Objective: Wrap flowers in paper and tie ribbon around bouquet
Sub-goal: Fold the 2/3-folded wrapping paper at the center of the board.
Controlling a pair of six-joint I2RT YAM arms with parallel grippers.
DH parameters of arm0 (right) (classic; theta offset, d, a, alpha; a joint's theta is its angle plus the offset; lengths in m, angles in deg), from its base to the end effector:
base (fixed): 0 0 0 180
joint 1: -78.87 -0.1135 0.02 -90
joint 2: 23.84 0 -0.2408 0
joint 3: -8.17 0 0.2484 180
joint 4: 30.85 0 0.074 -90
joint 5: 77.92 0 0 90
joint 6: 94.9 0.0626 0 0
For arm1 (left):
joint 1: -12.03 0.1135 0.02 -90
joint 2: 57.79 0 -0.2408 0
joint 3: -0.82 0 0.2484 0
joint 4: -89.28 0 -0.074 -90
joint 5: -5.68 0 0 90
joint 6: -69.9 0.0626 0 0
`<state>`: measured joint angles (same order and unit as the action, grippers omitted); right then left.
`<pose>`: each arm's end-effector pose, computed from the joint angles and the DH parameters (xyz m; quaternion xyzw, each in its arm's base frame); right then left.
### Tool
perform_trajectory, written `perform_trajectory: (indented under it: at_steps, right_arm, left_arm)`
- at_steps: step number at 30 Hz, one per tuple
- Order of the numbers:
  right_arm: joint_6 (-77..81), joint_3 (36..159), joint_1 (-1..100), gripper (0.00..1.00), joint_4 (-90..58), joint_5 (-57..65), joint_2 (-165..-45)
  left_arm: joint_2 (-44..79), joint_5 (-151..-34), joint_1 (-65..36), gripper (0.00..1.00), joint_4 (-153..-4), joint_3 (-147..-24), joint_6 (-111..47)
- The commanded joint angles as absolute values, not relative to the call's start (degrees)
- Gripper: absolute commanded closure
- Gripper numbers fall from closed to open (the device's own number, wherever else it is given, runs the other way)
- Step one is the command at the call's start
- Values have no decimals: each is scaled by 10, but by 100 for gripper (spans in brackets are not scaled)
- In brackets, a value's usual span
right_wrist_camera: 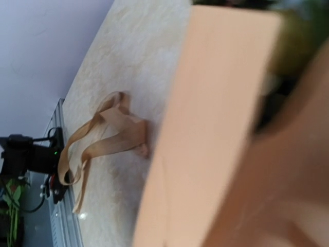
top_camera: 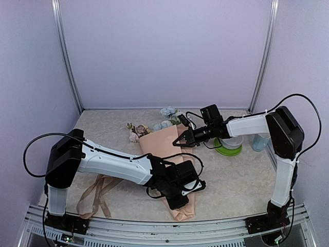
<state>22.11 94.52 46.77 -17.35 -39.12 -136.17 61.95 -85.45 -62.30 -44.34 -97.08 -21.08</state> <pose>0.3317 0.2657 0.1554 -0.2204 0.8066 0.5297 0.1420 0.1124 -0.4054 0.1033 0.5880 0.7864 -0.1231 0.1436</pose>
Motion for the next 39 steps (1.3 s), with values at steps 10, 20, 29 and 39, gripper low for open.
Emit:
perform_trajectory:
  at_steps: [10, 20, 29, 39]
  right_arm:
    - [259, 932, 485, 100, -240, -400, -1395]
    - [221, 946, 485, 100, -189, -392, -1394]
    - [193, 951, 485, 100, -169, -369, -1367]
    - [182, 947, 521, 100, -137, -332, -1300]
  left_arm:
    - [586, -890, -620, 52, -434, -1110, -193]
    - [765, -707, -622, 63, -261, -1285, -172]
    - [786, -700, -624, 61, -227, -1230, -137]
    - [756, -811, -609, 62, -261, -1156, -140]
